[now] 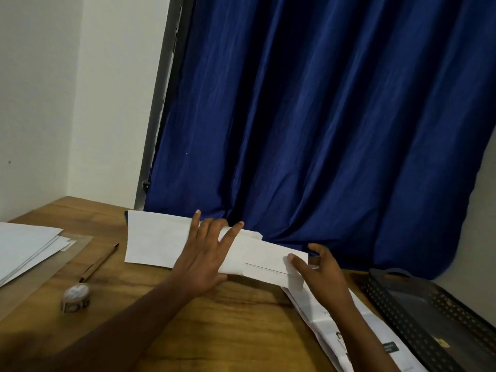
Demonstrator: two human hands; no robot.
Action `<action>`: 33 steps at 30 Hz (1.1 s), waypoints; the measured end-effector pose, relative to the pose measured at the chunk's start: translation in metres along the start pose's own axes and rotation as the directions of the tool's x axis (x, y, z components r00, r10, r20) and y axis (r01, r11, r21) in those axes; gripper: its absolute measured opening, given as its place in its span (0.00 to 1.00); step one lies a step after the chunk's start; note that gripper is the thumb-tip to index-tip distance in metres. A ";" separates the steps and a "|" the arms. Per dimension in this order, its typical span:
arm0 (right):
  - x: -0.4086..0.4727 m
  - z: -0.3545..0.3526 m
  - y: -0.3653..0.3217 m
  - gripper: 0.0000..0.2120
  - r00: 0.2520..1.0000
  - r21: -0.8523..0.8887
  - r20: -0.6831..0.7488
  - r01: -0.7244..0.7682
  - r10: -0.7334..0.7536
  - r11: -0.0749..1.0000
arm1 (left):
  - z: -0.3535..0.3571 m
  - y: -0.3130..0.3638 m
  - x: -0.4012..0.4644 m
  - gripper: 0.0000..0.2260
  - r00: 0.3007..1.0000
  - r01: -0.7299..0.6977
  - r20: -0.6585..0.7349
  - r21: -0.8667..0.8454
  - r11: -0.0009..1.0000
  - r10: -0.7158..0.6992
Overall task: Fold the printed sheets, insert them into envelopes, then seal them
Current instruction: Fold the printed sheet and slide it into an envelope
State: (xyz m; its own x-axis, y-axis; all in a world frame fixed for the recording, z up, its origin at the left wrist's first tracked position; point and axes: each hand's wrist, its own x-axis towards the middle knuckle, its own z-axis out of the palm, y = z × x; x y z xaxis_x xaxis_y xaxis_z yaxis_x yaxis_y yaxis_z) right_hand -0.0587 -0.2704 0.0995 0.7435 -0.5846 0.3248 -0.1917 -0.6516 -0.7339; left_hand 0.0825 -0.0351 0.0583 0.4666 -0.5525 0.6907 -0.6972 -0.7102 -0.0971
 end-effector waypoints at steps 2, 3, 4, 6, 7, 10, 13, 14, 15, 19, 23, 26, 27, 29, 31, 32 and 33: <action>0.001 0.002 0.007 0.17 0.994 0.169 0.059 -0.097 0.088 0.981 | 0.000 -0.002 0.001 0.57 1.000 0.016 -0.002 0.003 1.000 -0.016; 0.000 0.004 0.010 0.16 0.990 0.241 0.088 -0.129 0.111 0.962 | -0.001 -0.002 0.001 0.57 1.000 0.018 0.006 0.006 1.000 -0.018; -0.001 0.007 0.011 0.15 0.987 0.288 0.111 -0.148 0.120 0.946 | -0.001 -0.001 0.000 0.57 1.000 0.011 0.016 0.007 1.000 -0.011; -0.003 0.015 0.008 0.14 0.985 0.350 0.143 -0.145 0.100 0.925 | -0.002 0.001 -0.001 0.56 1.000 -0.020 0.017 -0.003 1.000 0.020; -0.004 0.021 0.005 0.15 0.983 0.381 0.166 -0.141 0.082 0.914 | -0.002 0.003 -0.002 0.55 0.999 -0.038 0.012 -0.012 0.999 0.038; -0.007 0.042 -0.007 0.11 0.972 0.430 0.231 -0.144 0.045 0.891 | -0.003 0.006 -0.002 0.52 0.997 -0.080 0.007 -0.040 0.996 0.081; -0.008 0.063 -0.020 0.06 0.969 0.441 0.245 -0.091 -0.022 0.893 | -0.002 0.008 -0.004 0.50 0.994 -0.105 0.023 -0.094 0.990 0.107; -0.008 0.069 -0.024 0.04 0.969 0.466 0.244 -0.085 -0.035 0.881 | -0.001 0.008 -0.004 0.49 0.993 -0.111 0.027 -0.100 0.989 0.114; -0.008 0.074 -0.026 0.06 0.970 0.487 0.238 -0.081 -0.043 0.869 | 0.000 0.008 -0.005 0.49 0.993 -0.116 0.025 -0.101 0.988 0.120; -0.006 0.093 -0.030 0.13 0.978 0.437 0.193 -0.012 -0.081 0.899 | 0.001 0.008 -0.005 0.49 0.991 -0.135 -0.006 -0.095 0.986 0.135; -0.005 0.105 -0.031 0.21 0.977 0.366 0.207 -0.028 -0.052 0.930 | 0.002 0.010 -0.004 0.49 0.989 -0.146 -0.012 -0.094 0.985 0.146; -0.004 0.109 -0.032 0.18 0.977 0.337 0.206 -0.027 -0.046 0.941 | 0.004 0.009 -0.004 0.49 0.987 -0.158 -0.026 -0.091 0.983 0.156; -0.005 0.109 -0.032 0.17 0.977 0.338 0.207 -0.028 -0.045 0.941 | 0.005 0.009 -0.004 0.49 0.986 -0.163 -0.030 -0.094 0.982 0.161; -0.005 0.108 -0.030 0.15 0.974 0.337 0.220 -0.029 -0.049 0.941 | 0.008 0.008 -0.004 0.48 0.985 -0.172 -0.027 -0.104 0.980 0.170; -0.005 0.105 -0.026 0.13 0.967 0.316 0.251 -0.031 -0.052 0.948 | 0.011 0.007 -0.004 0.47 0.984 -0.176 0.004 -0.119 0.977 0.177; -0.004 0.103 -0.023 0.10 0.964 0.313 0.259 -0.029 -0.056 0.949 | 0.012 0.007 -0.004 0.48 0.983 -0.174 0.037 -0.116 0.978 0.179; -0.002 0.100 -0.019 0.09 0.964 0.331 0.257 -0.030 -0.060 0.943 | 0.014 0.007 -0.005 0.48 0.981 -0.169 0.082 -0.106 0.980 0.178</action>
State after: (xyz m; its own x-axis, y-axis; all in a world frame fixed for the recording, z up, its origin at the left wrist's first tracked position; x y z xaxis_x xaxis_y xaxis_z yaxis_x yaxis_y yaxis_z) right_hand 0.0073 -0.2083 0.0534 0.8934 -0.4003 0.2038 0.0093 -0.4372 -0.8993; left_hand 0.0826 -0.0437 0.0439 0.3782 -0.7037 0.6015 -0.8198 -0.5564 -0.1356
